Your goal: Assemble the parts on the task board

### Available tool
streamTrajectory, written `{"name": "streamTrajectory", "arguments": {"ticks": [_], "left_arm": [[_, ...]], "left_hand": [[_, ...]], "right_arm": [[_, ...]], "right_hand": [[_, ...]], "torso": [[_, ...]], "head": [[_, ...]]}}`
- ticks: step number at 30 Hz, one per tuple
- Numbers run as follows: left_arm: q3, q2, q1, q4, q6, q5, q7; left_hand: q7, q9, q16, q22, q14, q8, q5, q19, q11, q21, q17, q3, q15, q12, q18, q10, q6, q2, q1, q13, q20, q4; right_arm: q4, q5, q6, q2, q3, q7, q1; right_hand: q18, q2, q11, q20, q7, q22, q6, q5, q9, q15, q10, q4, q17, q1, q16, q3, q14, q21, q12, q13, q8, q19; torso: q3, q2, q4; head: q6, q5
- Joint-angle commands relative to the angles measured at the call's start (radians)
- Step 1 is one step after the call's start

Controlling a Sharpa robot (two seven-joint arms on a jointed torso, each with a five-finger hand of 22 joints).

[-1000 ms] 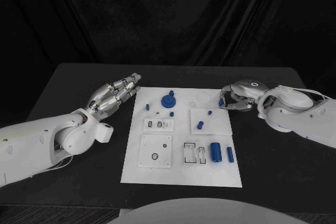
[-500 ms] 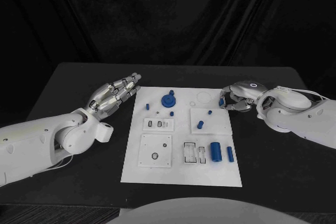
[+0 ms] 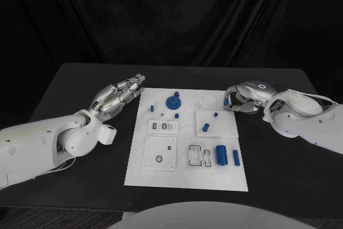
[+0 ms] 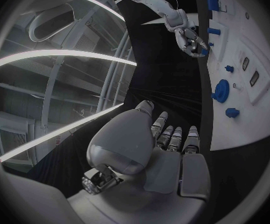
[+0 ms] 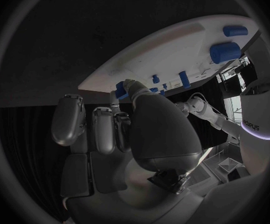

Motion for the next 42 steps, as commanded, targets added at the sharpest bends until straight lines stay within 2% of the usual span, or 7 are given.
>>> {"name": "streamTrajectory", "arguments": {"ticks": [1, 7, 12, 17, 22, 31, 42], "left_arm": [[0.001, 0.0, -0.002, 0.002, 0.012, 0.004, 0.118], [0.001, 0.0, -0.002, 0.003, 0.011, 0.004, 0.115], [0.001, 0.002, -0.002, 0.004, 0.011, 0.004, 0.113], [0.001, 0.003, -0.001, 0.007, 0.01, 0.004, 0.111], [0.001, 0.003, -0.001, 0.009, 0.009, 0.004, 0.11], [0.001, 0.007, -0.001, 0.009, 0.01, 0.004, 0.109], [0.001, 0.015, -0.001, 0.005, 0.013, 0.004, 0.109]], "left_hand": [[0.007, 0.002, -0.004, 0.0, 0.001, 0.007, 0.002, -0.003, 0.007, -0.002, -0.001, 0.005, 0.008, 0.004, 0.018, 0.003, -0.001, 0.002, 0.003, 0.001, 0.007, -0.001], [0.007, 0.002, -0.004, 0.0, 0.001, 0.007, 0.002, -0.003, 0.007, -0.002, -0.001, 0.005, 0.008, 0.004, 0.018, 0.003, -0.001, 0.002, 0.003, 0.001, 0.007, -0.001], [0.009, 0.002, -0.004, 0.0, 0.001, 0.007, 0.002, -0.003, 0.008, -0.002, -0.001, 0.007, 0.009, 0.005, 0.018, 0.005, 0.001, 0.001, 0.002, 0.001, 0.008, -0.001], [0.009, 0.002, -0.004, 0.0, 0.001, 0.007, 0.002, -0.003, 0.008, -0.002, -0.001, 0.007, 0.009, 0.005, 0.018, 0.005, 0.001, 0.001, 0.002, 0.001, 0.008, -0.001], [0.009, 0.002, -0.004, 0.0, 0.001, 0.007, 0.002, -0.003, 0.008, -0.002, -0.001, 0.007, 0.009, 0.005, 0.018, 0.005, 0.001, 0.001, 0.002, 0.001, 0.008, -0.001], [0.009, 0.002, -0.004, 0.0, 0.001, 0.007, 0.002, -0.003, 0.008, -0.002, -0.001, 0.007, 0.009, 0.005, 0.018, 0.005, 0.001, 0.001, 0.002, 0.001, 0.008, -0.001], [0.009, 0.002, -0.004, 0.0, 0.001, 0.007, 0.002, -0.003, 0.008, -0.002, -0.001, 0.007, 0.009, 0.005, 0.018, 0.005, 0.001, 0.001, 0.002, 0.001, 0.008, -0.001]], "right_arm": [[0.026, 0.027, -0.088, -0.007, 0.001, 0.02, 0.004], [0.119, 0.037, -0.082, -0.017, 0.001, -0.002, 0.032], [0.178, 0.032, -0.058, 0.0, 0.001, -0.031, 0.042], [0.211, 0.026, 0.013, 0.045, 0.001, -0.068, 0.042], [0.205, 0.016, 0.063, 0.104, 0.001, -0.084, 0.031], [0.159, -0.014, 0.118, 0.207, 0.001, -0.095, 0.012], [0.13, -0.018, 0.168, 0.261, 0.001, -0.113, -0.004]], "right_hand": [[-0.005, 0.006, -0.006, -0.006, -0.002, 0.167, 0.011, 0.008, 0.001, -0.006, 0.102, 0.001, 0.125, 0.006, -0.007, 0.007, 0.077, 0.001, 0.003, 0.263, 0.005, -0.003], [-0.006, 0.003, -0.004, -0.006, 0.0, 0.168, 0.016, 0.019, -0.004, -0.005, 0.102, -0.001, 0.128, 0.005, -0.003, 0.011, 0.078, 0.004, 0.003, 0.263, 0.002, -0.001], [-0.012, -0.001, -0.002, -0.005, 0.003, 0.176, 0.022, 0.041, -0.011, -0.004, 0.102, -0.007, 0.144, 0.005, 0.012, 0.019, 0.082, 0.034, 0.003, 0.263, -0.002, 0.01], [-0.013, -0.003, -0.001, -0.005, 0.004, 0.178, 0.031, 0.047, -0.013, -0.003, 0.102, -0.01, 0.138, 0.001, 0.009, 0.021, 0.082, 0.041, 0.003, 0.263, -0.002, 0.013], [-0.013, -0.004, 0.0, -0.004, 0.004, 0.178, 0.038, 0.048, -0.015, -0.002, 0.102, -0.011, 0.135, -0.002, 0.006, 0.023, 0.081, 0.041, 0.003, 0.263, -0.003, 0.013], [-0.013, -0.009, 0.002, -0.003, 0.006, 0.178, 0.036, 0.053, -0.022, -0.001, 0.102, -0.019, 0.133, -0.002, 0.005, 0.028, 0.081, 0.042, 0.003, 0.263, -0.014, 0.014], [-0.013, -0.011, 0.003, -0.003, 0.007, 0.178, 0.036, 0.053, -0.025, 0.0, 0.102, -0.021, 0.134, -0.003, 0.006, 0.03, 0.081, 0.042, 0.003, 0.263, -0.019, 0.014]], "torso": [[-0.0002, 0.0, 0.0003], [-0.0012, 0.0, -0.0004], [-0.0014, 0.0, 0.0002], [-0.0015, 0.0, 0.0004], [-0.0014, 0.0, 0.0006], [-0.0025, 0.0, 0.0031], [-0.0046, 0.0, 0.0046]], "head": [[-0.001, 0.001], [-0.007, 0.002], [-0.011, 0.001], [-0.016, 0.006], [-0.022, 0.011], [-0.022, 0.007], [-0.022, 0.005]]}}
